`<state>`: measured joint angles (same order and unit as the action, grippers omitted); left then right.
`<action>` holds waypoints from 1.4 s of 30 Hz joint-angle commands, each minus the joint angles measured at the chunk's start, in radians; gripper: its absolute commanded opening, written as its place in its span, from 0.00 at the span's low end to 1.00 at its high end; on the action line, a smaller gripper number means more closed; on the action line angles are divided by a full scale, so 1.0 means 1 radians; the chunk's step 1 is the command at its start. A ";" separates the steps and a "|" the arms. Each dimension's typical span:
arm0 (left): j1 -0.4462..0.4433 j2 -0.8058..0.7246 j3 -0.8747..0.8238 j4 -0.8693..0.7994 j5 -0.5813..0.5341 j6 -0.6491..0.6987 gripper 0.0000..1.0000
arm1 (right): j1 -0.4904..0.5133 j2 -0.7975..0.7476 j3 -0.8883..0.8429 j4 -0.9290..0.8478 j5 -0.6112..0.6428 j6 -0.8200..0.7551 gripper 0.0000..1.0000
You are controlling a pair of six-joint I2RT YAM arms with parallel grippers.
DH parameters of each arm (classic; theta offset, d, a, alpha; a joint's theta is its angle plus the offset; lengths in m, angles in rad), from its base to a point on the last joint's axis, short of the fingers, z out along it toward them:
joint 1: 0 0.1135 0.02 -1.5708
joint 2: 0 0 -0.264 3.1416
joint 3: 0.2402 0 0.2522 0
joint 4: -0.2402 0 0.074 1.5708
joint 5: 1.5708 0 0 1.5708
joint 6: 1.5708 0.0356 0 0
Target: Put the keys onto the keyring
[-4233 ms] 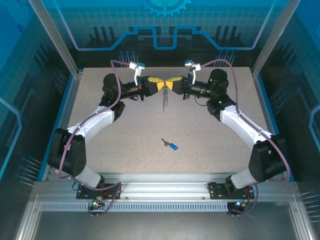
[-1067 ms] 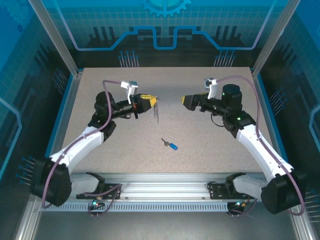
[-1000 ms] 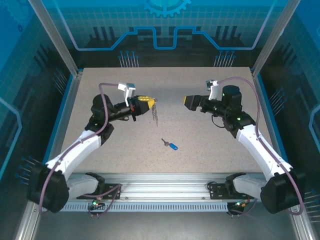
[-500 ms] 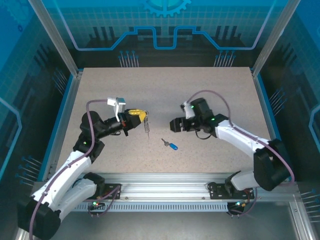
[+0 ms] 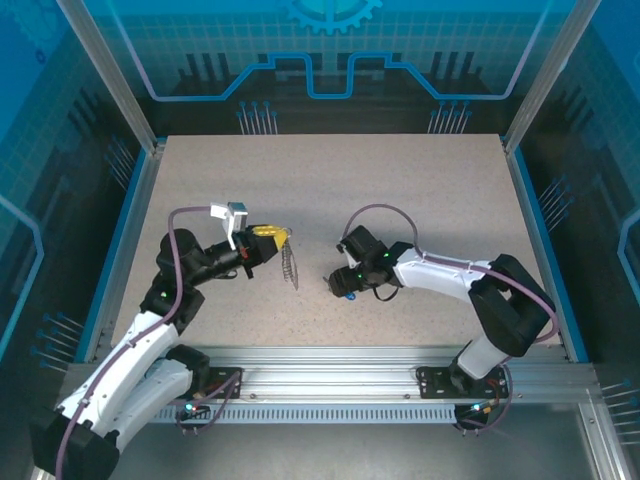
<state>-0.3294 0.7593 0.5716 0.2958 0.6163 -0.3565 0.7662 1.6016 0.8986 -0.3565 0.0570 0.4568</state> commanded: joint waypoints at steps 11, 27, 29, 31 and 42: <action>-0.002 0.009 -0.009 0.060 -0.020 0.000 0.00 | 0.066 0.121 0.090 -0.075 0.091 -0.058 0.68; -0.011 0.057 0.012 0.065 -0.013 -0.002 0.00 | -0.032 0.115 0.118 -0.015 -0.007 -0.080 0.41; -0.013 0.059 0.014 0.064 -0.013 -0.003 0.00 | -0.042 0.099 0.106 -0.001 -0.032 -0.081 0.41; -0.013 0.060 0.015 0.063 -0.013 -0.001 0.00 | -0.054 0.076 0.091 0.019 -0.061 -0.078 0.43; -0.020 0.077 0.030 0.064 -0.012 0.001 0.00 | -0.081 0.026 0.056 0.017 -0.122 -0.063 0.41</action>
<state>-0.3382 0.8337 0.5678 0.3260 0.6056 -0.3595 0.6926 1.6409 0.9768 -0.3237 -0.0303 0.3824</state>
